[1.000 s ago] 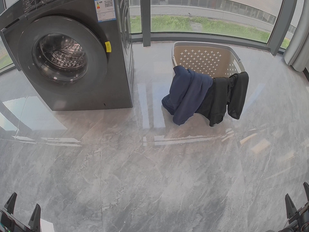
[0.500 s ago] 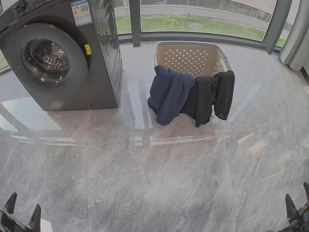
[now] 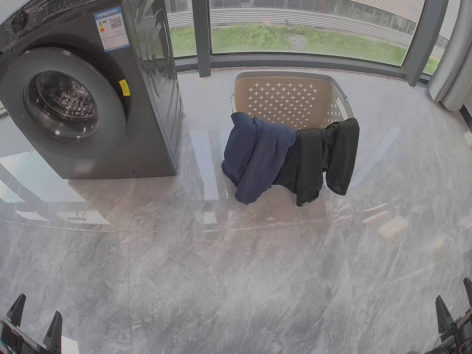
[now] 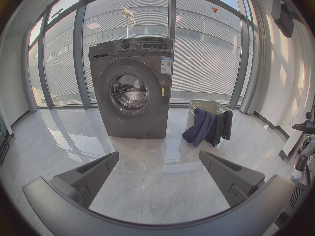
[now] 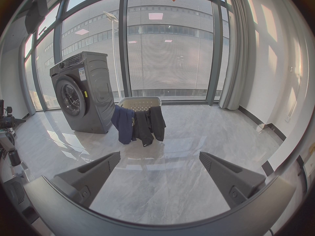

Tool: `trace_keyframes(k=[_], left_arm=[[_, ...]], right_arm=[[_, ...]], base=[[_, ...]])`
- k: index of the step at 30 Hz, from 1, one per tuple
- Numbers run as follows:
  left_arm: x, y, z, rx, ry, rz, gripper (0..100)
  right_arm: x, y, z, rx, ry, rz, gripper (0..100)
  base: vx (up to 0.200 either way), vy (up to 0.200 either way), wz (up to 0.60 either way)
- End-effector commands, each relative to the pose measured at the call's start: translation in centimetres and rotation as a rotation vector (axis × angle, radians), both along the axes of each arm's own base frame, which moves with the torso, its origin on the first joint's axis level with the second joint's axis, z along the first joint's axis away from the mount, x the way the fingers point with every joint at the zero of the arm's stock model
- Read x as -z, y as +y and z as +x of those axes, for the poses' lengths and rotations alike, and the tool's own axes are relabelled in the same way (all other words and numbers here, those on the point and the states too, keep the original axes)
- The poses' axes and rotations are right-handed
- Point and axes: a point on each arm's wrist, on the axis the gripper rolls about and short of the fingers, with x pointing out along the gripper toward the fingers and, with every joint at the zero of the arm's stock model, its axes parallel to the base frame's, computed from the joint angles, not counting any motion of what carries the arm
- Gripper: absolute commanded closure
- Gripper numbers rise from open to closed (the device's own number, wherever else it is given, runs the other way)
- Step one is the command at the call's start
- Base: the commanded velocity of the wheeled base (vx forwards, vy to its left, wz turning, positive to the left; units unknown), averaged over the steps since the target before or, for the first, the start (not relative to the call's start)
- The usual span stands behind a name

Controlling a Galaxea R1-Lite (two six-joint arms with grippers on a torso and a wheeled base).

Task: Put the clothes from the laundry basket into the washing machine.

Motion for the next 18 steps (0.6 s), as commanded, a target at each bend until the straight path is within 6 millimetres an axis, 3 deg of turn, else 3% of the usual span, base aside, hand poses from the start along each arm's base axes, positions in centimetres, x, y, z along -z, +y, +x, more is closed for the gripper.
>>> trace_keyframes(k=[1,12,18], left_arm=[[0.47,0.0,0.04,0.0,0.006,0.001,0],[0.47,0.0,0.04,0.0,0.006,0.001,0],[0.47,0.0,0.04,0.0,0.006,-0.001,0]], right_arm=[[0.48,0.0,0.03,0.0,0.005,0.0,0],[0.48,0.0,0.03,0.0,0.005,0.0,0],[0.48,0.0,0.03,0.0,0.005,0.0,0]], base=[[0.2,0.0,0.0],[0.2,0.0,0.0],[0.0,0.0,0.0]])
